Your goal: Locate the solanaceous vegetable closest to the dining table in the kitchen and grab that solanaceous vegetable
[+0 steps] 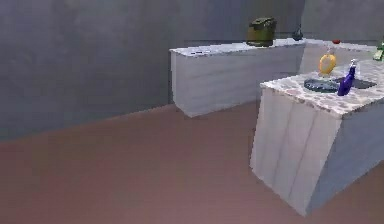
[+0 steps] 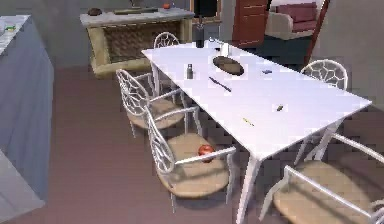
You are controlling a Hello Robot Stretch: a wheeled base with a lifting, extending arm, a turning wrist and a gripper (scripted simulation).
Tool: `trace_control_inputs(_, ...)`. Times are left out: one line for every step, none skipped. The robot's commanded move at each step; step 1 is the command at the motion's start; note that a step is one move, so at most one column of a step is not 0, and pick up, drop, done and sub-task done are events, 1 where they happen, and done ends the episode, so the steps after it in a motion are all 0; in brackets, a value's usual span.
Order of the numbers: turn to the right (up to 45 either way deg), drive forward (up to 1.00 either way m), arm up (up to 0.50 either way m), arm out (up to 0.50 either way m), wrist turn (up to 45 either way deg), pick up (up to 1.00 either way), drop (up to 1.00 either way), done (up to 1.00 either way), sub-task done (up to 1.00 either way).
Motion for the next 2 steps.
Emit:
trace_control_inputs(0.0, 1.0, 0.0, 0.0, 0.0, 0.0, 0.0, 0.0, 0.0)
trace_control_inputs(-3.0, 0.0, 0.0, 0.0, 0.0, 0.0, 0.0, 0.0, 0.0)
